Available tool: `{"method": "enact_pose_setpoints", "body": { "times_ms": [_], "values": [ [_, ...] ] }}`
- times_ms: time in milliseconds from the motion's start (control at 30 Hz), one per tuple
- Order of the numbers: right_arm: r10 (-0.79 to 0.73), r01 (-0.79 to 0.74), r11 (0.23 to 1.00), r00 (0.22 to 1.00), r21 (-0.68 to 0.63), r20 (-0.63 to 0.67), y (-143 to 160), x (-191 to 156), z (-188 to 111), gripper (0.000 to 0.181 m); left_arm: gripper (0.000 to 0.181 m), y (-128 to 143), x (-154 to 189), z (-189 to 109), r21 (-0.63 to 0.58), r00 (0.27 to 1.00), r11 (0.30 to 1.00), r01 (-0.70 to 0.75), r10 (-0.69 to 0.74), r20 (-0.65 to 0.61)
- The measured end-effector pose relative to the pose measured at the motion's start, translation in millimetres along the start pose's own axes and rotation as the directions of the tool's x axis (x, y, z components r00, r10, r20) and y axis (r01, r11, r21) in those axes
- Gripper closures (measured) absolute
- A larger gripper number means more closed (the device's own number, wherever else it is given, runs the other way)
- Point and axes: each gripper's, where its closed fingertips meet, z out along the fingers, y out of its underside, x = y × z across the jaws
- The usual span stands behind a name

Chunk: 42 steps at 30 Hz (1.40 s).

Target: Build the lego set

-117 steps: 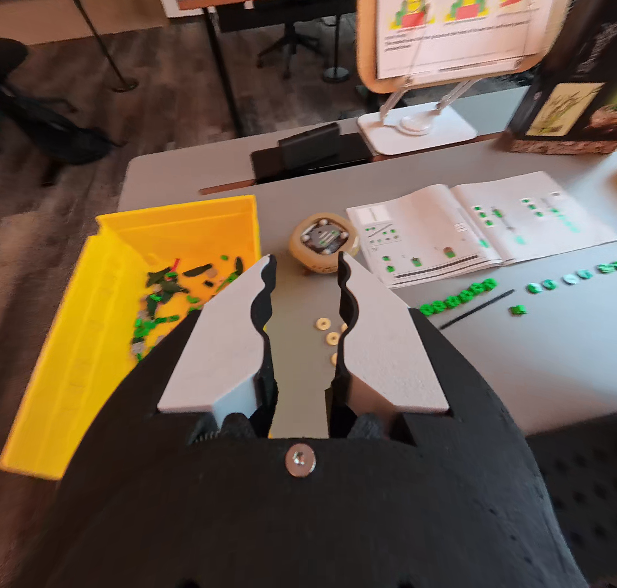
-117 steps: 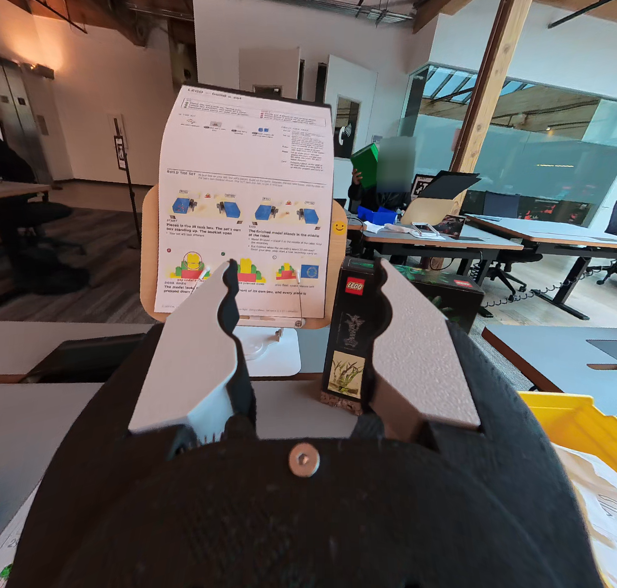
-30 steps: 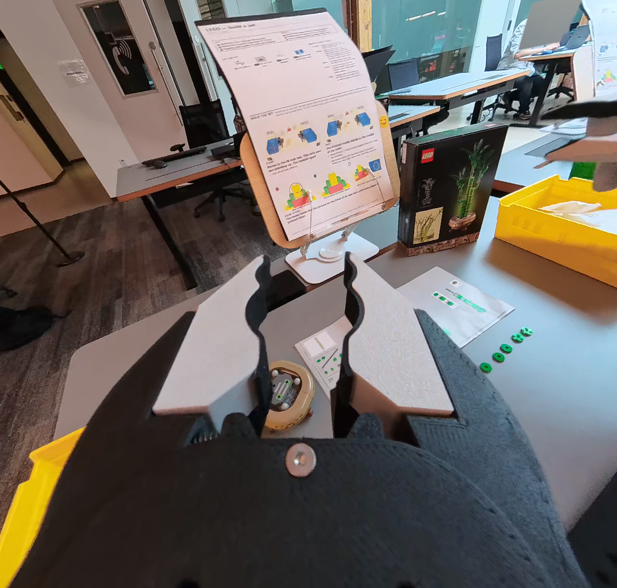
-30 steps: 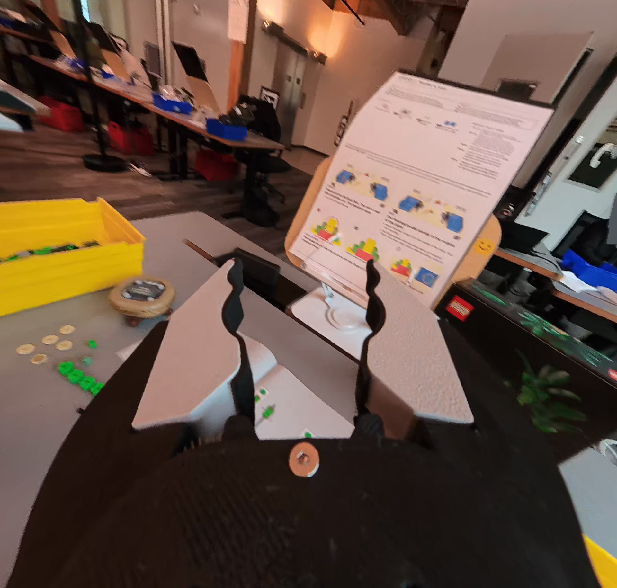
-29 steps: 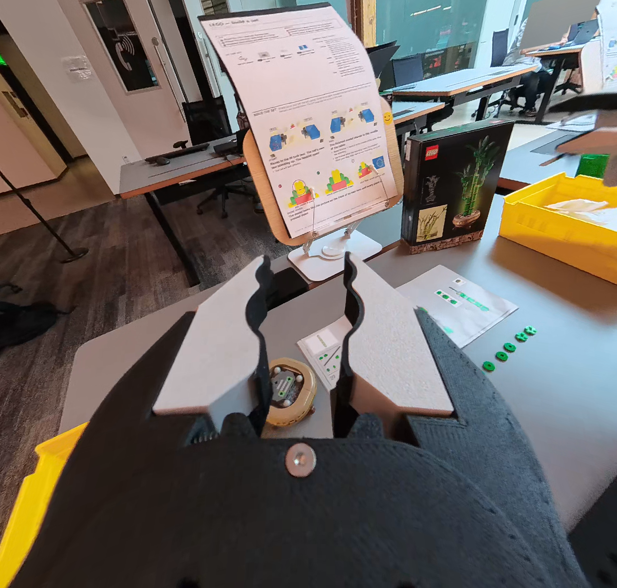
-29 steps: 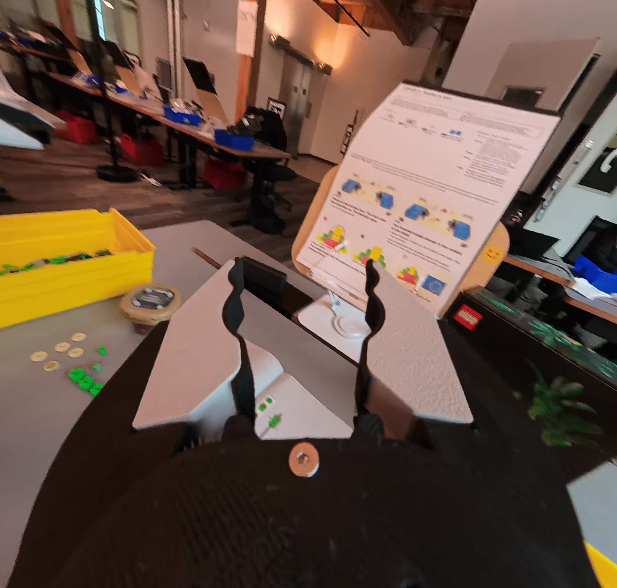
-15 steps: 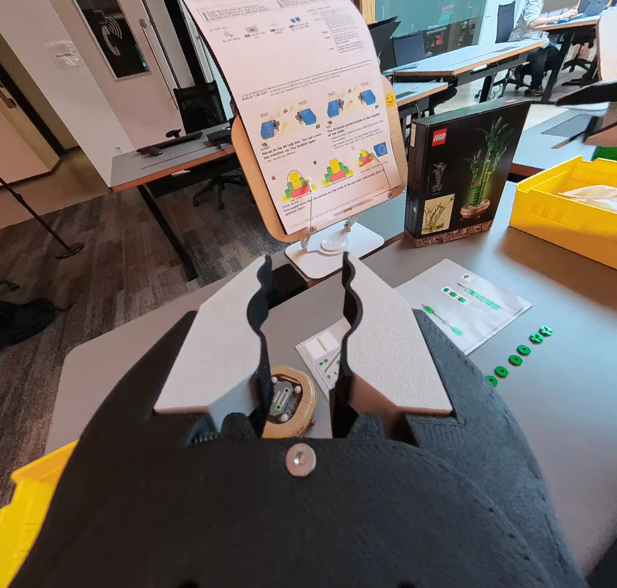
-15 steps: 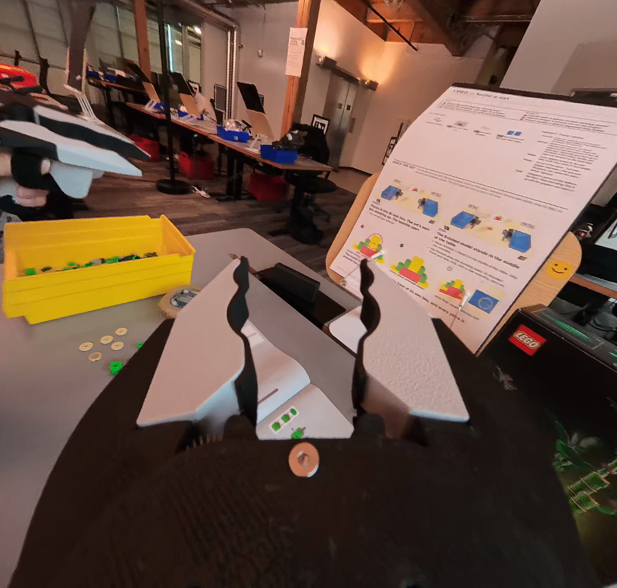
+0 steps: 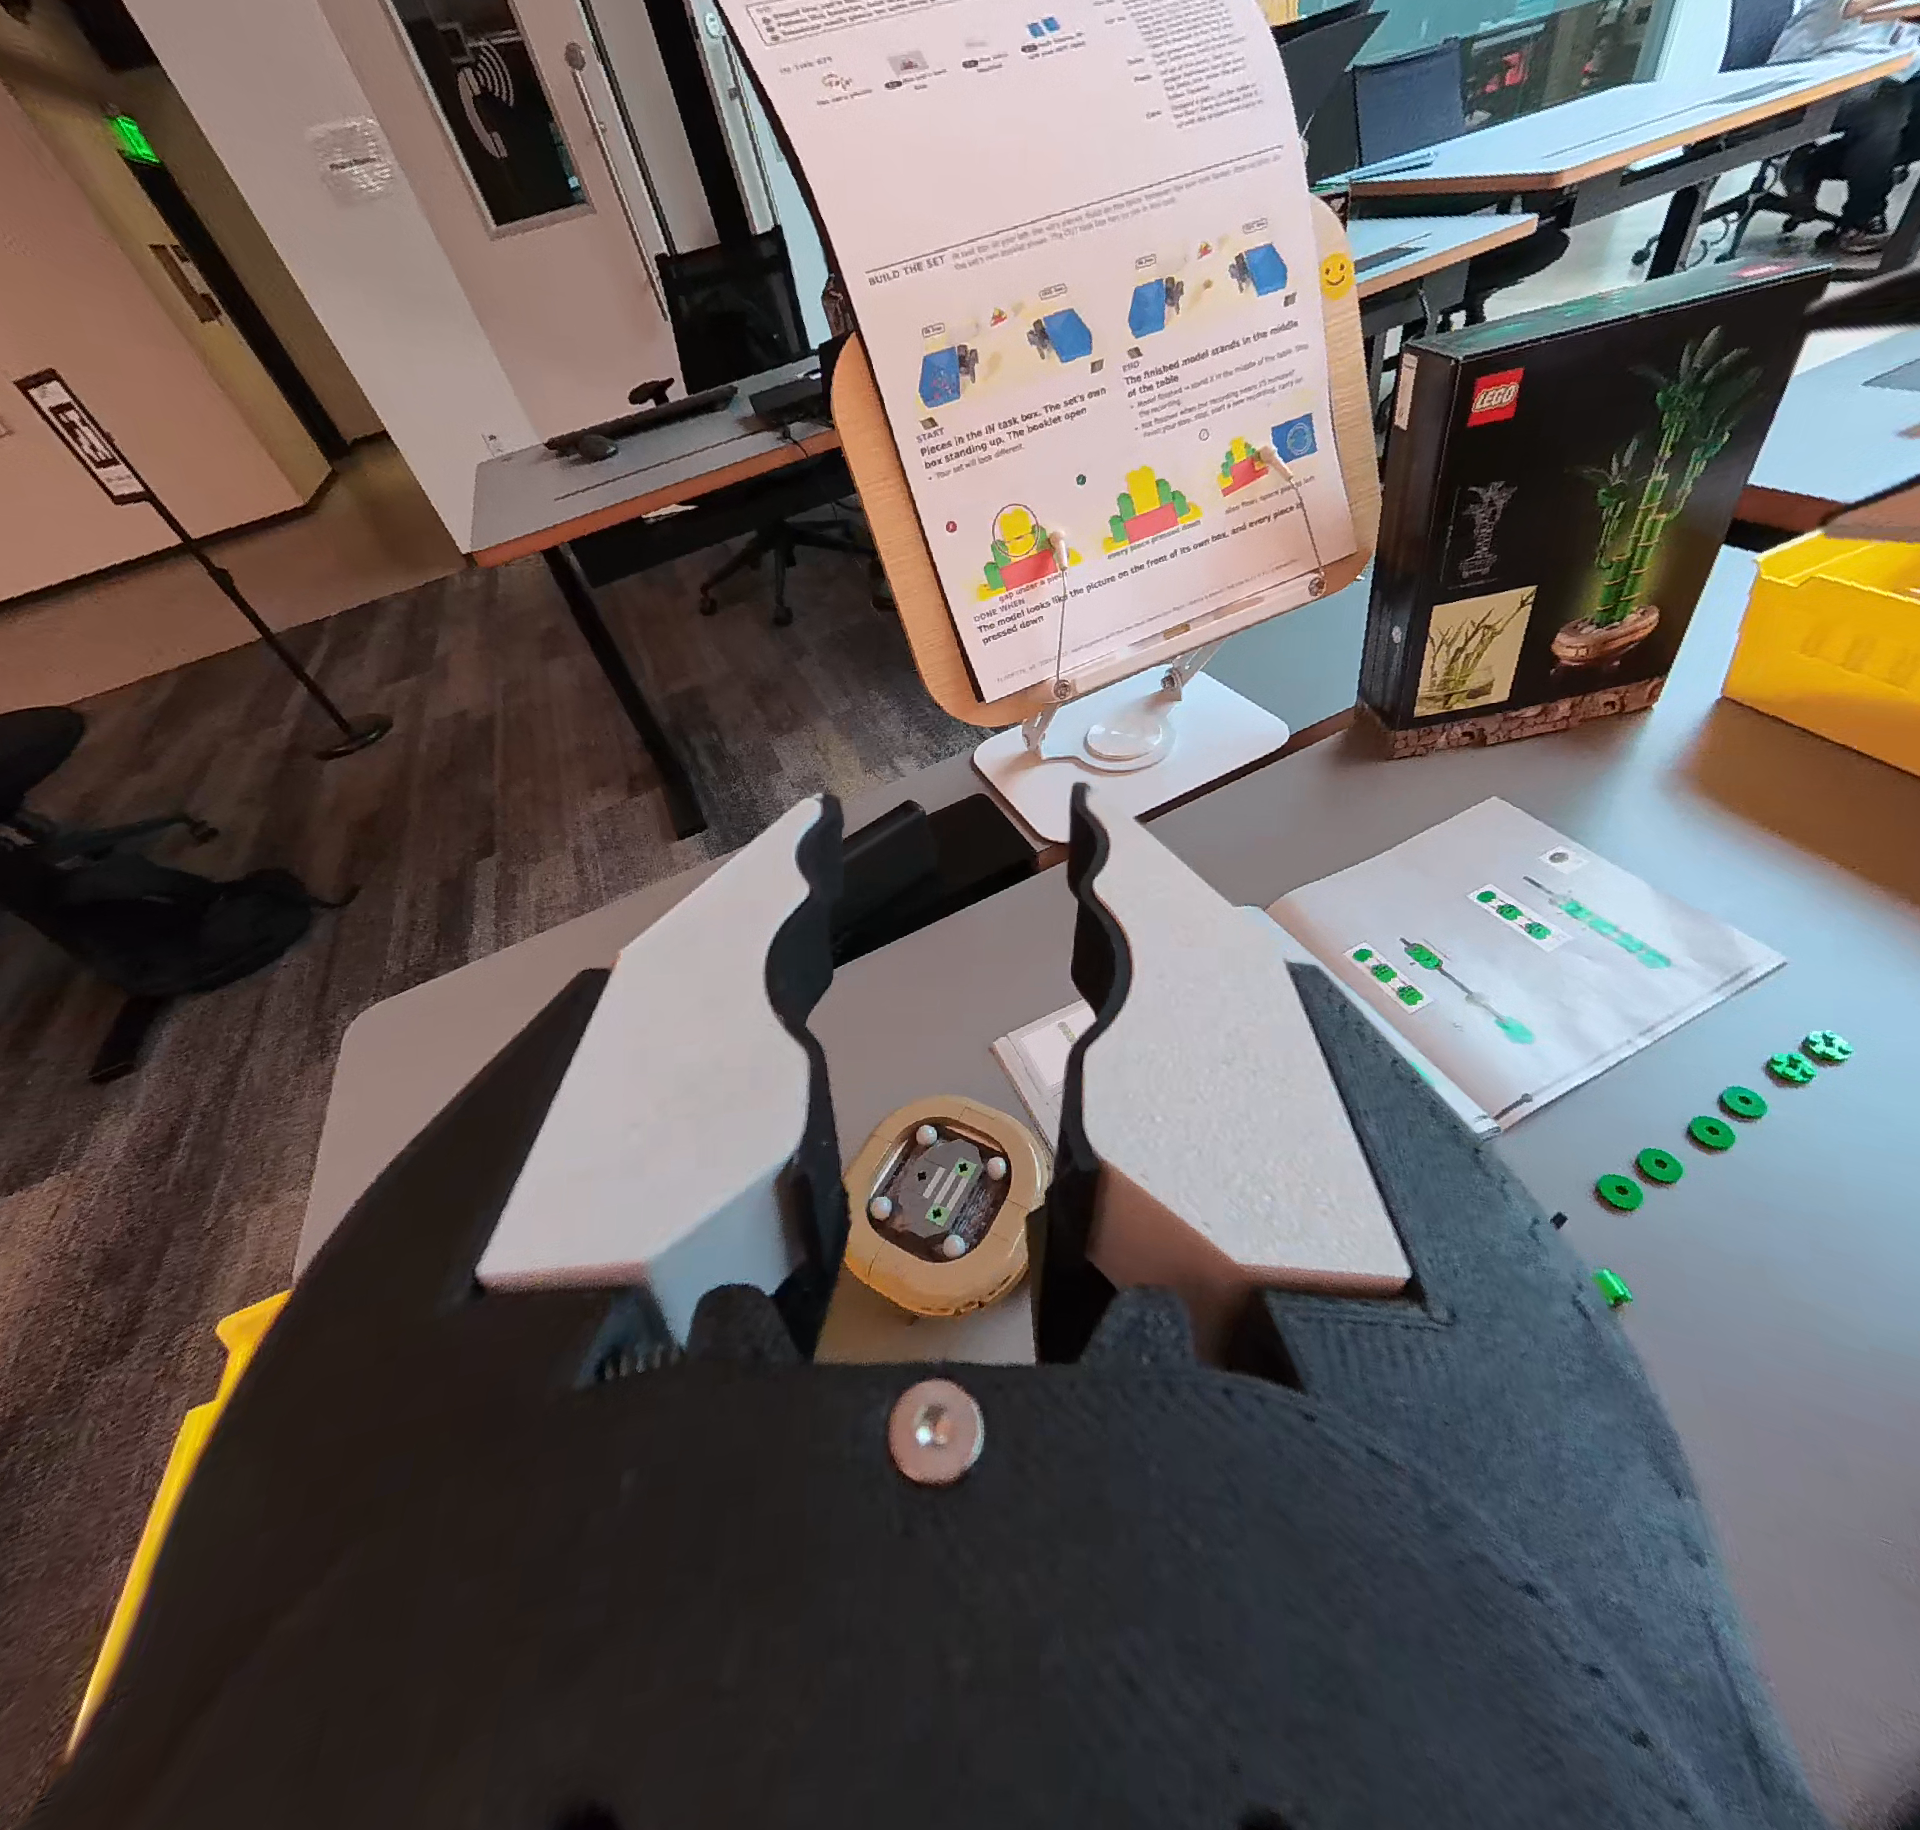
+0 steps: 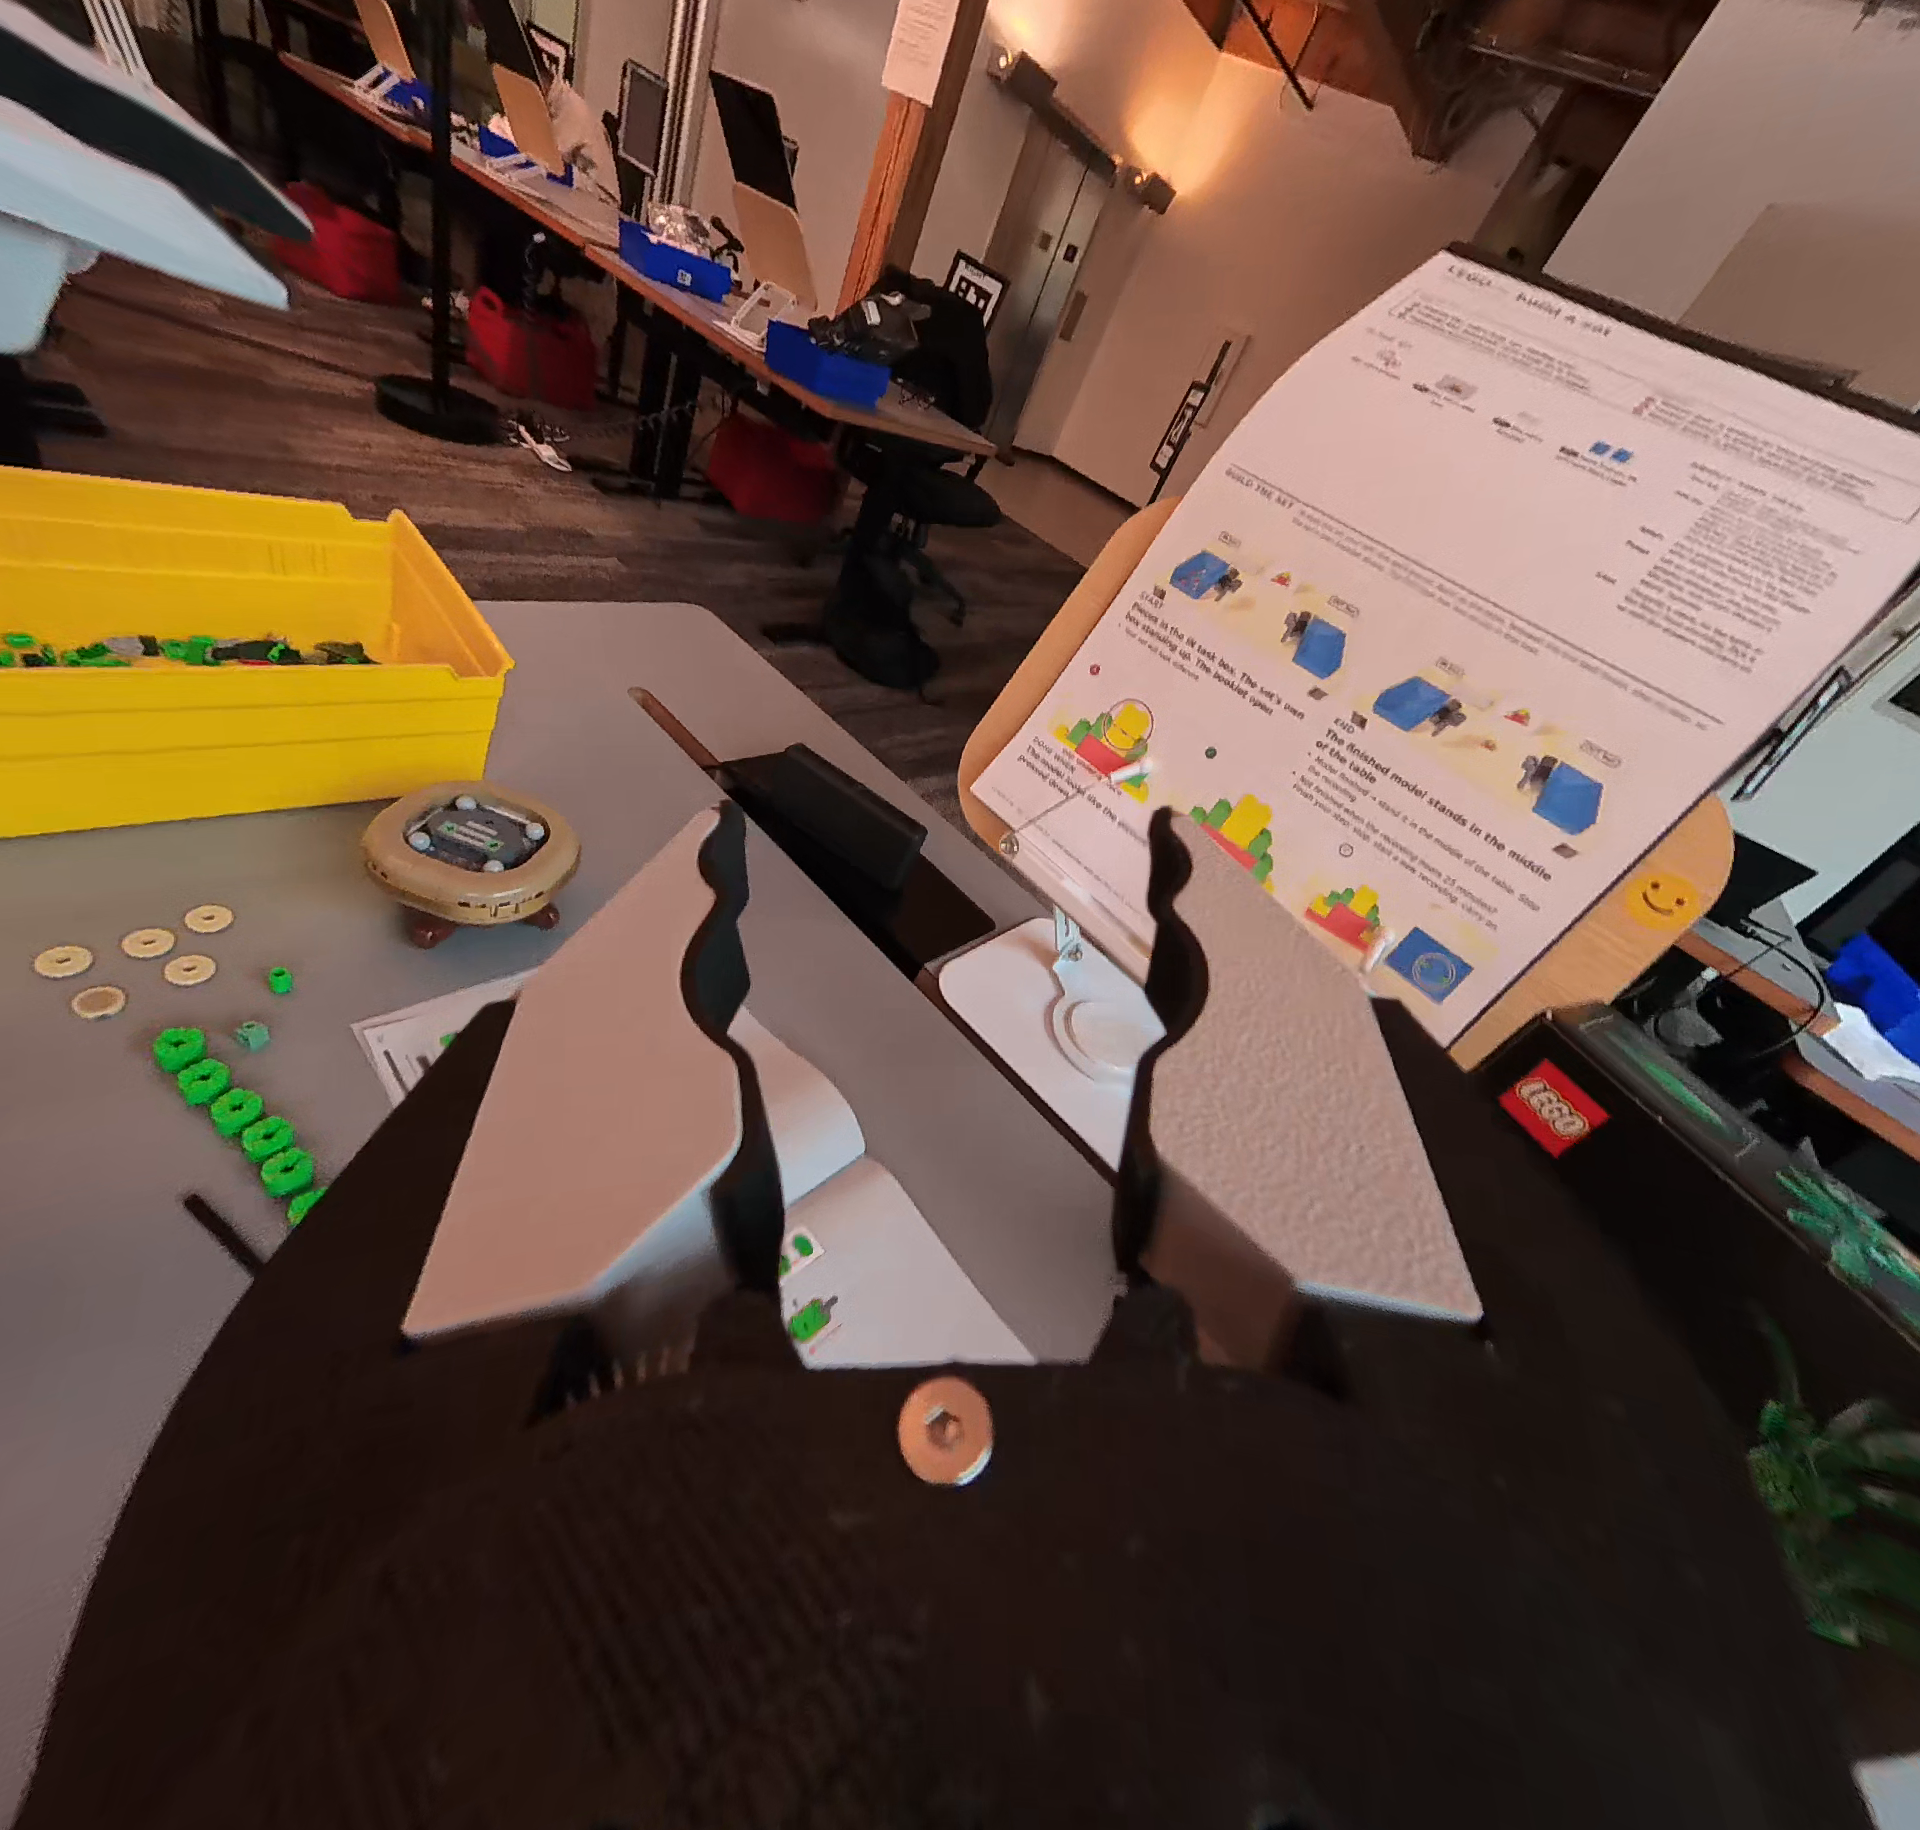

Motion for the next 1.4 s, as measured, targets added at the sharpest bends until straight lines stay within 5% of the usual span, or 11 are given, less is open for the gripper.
{"method": "enact_pose_setpoints", "body": {
  "times_ms": [133, 267, 400, 733, 867, 1400],
  "values": [
    [0.014, -0.017, 0.998, 0.998, 0.066, 0.056, -9, -4, 7, 0.102, 0.139, -1, 3, 2, -0.010, 0.999, 0.999, -0.031, 0.031, 0.017],
    [0.062, -0.063, 0.998, 0.993, 0.006, 0.101, 13, -7, 18, 0.102, 0.138, -4, 8, 2, -0.001, 0.999, 0.999, -0.042, 0.042, 0.014],
    [-0.002, 0.006, 0.996, 0.999, -0.084, 0.043, 35, 0, 23, 0.106, 0.139, -6, 11, 2, 0.002, 0.999, 0.999, -0.041, 0.041, 0.013],
    [-0.108, 0.106, 0.992, 0.994, -0.065, -0.018, 29, 2, 26, 0.105, 0.138, -2, 26, 11, -0.048, 0.991, 0.991, -0.129, 0.130, 0.022],
    [-0.045, 0.054, 0.995, 0.993, -0.084, 0.106, 33, -15, 25, 0.124, 0.139, 0, 30, 15, -0.053, 0.992, 0.990, -0.127, 0.128, 0.003],
    [-0.091, 0.131, 0.970, 0.977, -0.205, 0.193, 62, -28, 27, 0.119, 0.141, 29, 38, 37, -0.165, 0.988, 0.976, -0.139, 0.127, -0.084]
  ]
}}
